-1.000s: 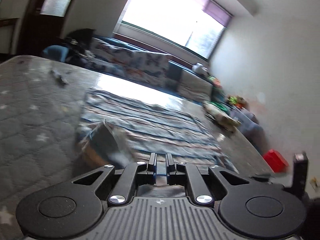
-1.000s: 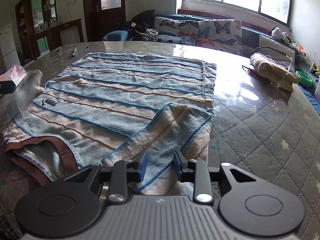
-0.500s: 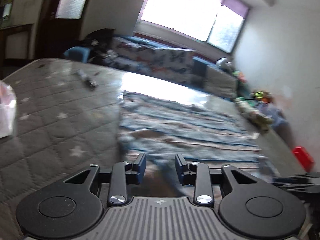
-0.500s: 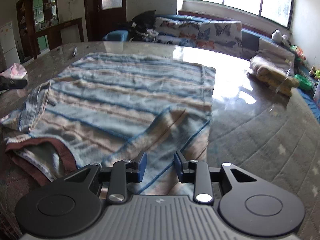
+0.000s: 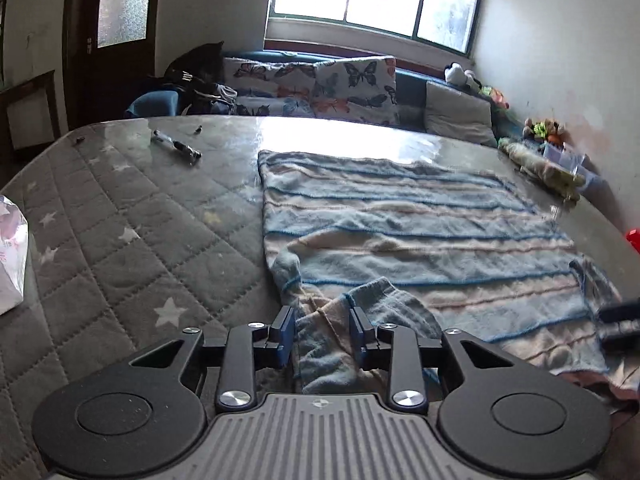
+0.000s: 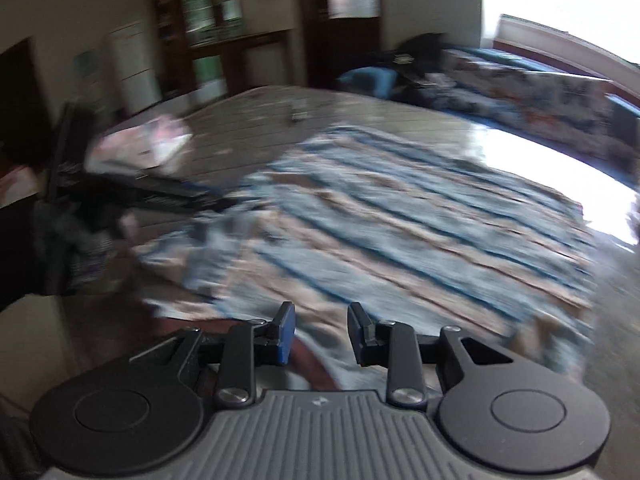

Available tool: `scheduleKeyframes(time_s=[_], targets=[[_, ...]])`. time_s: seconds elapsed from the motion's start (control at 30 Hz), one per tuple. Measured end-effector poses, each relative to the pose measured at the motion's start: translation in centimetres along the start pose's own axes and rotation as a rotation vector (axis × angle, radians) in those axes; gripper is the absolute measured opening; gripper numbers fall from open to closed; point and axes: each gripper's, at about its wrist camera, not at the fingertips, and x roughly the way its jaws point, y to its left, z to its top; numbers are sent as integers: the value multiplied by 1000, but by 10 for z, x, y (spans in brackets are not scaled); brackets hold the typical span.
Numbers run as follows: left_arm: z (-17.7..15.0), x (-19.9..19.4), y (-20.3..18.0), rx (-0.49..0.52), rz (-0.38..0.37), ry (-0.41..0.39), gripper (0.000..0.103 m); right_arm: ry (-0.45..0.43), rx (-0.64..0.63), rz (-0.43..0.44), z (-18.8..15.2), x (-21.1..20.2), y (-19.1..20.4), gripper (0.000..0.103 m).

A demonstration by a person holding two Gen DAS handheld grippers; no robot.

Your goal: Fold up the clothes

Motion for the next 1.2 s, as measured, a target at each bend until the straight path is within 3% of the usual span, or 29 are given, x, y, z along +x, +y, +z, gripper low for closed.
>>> scheduleKeyframes(time_s=[0.27,0.37,0.67,0.77,1.03,1.2], targets=[[6,-1,2,11,-7,-13,33,59,-134,143,17,44,46,27],[7,1,1,27,-14,-11,33,81,-168,184,22,58,58,20],[6,10,-2,57,-25,6,33,100,-159,194,19,72,59,17],[5,12,-2,62,-21,9,33,89,-165,183,20,70,61,3],[3,15,-1,72,-18,16,35,43,-243,170,20,41,71,2],[2,12,-3,90,-8,7,36,99,-273,164,13,50,79,3]])
